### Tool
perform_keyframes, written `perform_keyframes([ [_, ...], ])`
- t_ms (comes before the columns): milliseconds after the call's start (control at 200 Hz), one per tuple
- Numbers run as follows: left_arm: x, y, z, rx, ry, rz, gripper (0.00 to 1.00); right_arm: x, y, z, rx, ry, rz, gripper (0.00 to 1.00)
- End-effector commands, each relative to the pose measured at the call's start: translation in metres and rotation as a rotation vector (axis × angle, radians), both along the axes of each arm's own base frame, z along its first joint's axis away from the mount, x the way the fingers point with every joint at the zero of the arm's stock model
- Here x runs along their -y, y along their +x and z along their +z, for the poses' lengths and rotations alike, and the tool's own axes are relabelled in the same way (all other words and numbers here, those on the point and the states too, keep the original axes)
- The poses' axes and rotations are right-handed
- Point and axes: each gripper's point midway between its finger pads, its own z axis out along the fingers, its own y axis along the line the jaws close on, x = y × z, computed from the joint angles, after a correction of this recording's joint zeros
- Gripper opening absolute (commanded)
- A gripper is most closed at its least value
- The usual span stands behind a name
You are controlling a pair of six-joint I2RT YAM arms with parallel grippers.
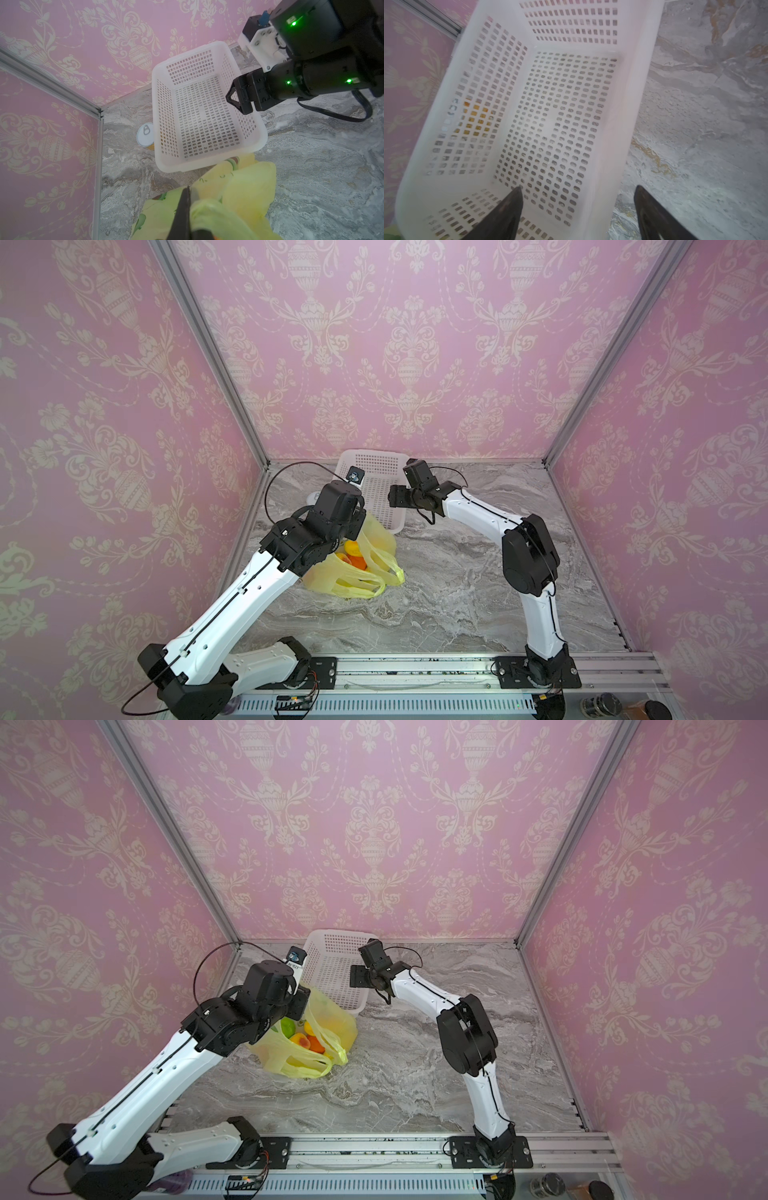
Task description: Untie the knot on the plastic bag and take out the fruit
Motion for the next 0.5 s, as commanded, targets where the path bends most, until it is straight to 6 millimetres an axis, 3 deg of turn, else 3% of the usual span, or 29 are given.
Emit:
perform_keyframes([
  [0, 0.001, -0.004, 0.001, -0.004, -0.067, 0.011, 0.0, 0.018, 0.002, -0.004, -0.022, -0.069, -0.034, 0.78],
  [195, 0.013, -0.012, 0.012, -0.018, -0.209, -0.007, 0.0, 0.049, 0.003, -0.009, -0.028, -0.078, -0.085, 0.44],
  [370, -0.004, -0.006, 0.013, 0.05, -0.178, 0.072, 0.0, 0.09, -0.003, -0.015, -0.034, -0.121, -0.131, 0.28],
  [495, 0.006, -0.003, 0.015, 0.102, -0.277, 0.043, 0.0, 0.126, -0.017, -0.018, -0.042, -0.192, -0.174, 0.22],
])
